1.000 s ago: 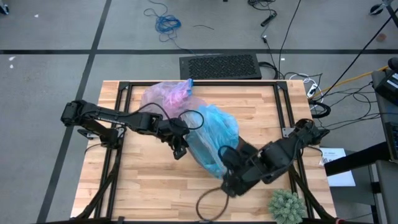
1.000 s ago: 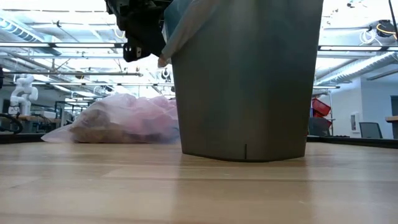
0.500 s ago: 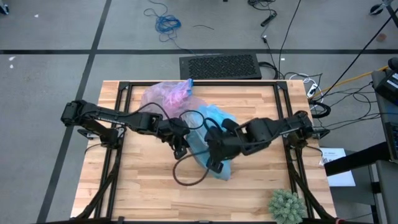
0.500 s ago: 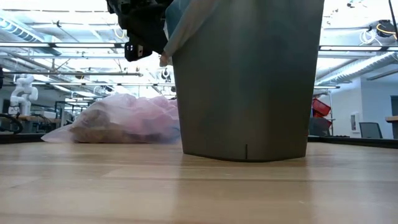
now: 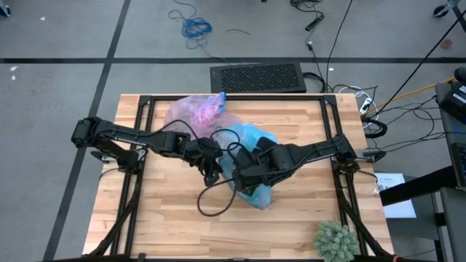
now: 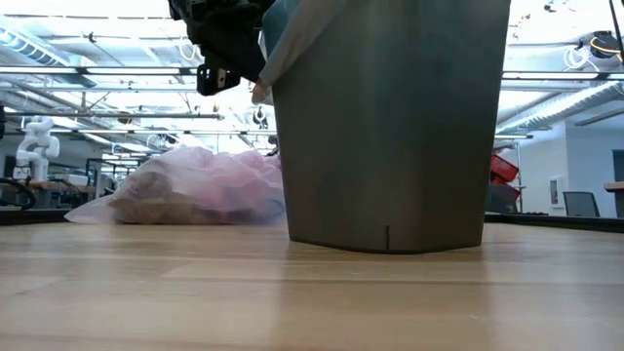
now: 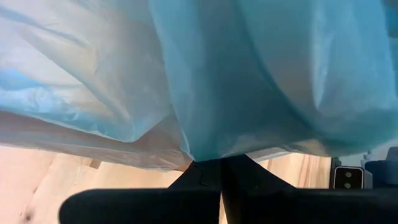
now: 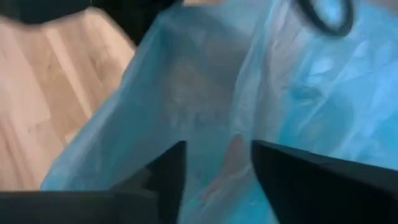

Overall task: Place trash/remove bag and relplace
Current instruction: Insert the new trash bag into the trash bin

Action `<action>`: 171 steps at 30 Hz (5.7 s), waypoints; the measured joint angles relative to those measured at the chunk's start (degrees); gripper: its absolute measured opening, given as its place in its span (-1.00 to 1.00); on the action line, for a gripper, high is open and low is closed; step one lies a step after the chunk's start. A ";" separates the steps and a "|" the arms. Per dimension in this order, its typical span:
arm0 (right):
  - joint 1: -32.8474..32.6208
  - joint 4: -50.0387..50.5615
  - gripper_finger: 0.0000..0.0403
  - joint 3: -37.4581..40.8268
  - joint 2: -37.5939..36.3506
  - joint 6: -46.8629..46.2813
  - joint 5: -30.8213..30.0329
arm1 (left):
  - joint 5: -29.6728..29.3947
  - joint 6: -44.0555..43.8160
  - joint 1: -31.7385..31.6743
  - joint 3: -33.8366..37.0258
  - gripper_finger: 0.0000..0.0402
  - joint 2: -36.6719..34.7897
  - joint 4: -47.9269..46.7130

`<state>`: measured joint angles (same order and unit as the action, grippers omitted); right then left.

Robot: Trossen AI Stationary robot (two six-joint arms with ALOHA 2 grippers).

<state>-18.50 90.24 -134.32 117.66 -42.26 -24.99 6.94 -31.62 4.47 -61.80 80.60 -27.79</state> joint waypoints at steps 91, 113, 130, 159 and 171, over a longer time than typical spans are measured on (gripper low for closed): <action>-5.40 -0.38 -0.51 -0.61 -0.34 -11.97 -3.07 | 3.39 0.93 0.00 -0.42 -1.00 -0.04 -0.11; -11.63 -0.59 -1.00 -0.63 -2.21 -7.87 -7.31 | 3.49 0.92 0.04 -0.42 -1.00 -2.11 -0.16; -1.34 -10.35 -1.00 -0.66 -1.30 15.87 2.67 | 2.54 -0.62 -0.27 -1.22 -1.00 -6.93 0.25; -0.06 -7.18 -1.00 -0.72 1.46 13.10 4.01 | -0.32 6.65 -0.44 -5.79 -1.00 -2.95 7.49; 0.03 -0.30 -1.00 -0.70 0.80 -0.04 0.30 | 0.29 6.63 0.55 -5.75 -1.00 0.32 5.94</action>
<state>-18.47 89.95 -135.02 118.46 -42.30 -24.68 7.22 -24.99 5.02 -67.55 80.92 -21.85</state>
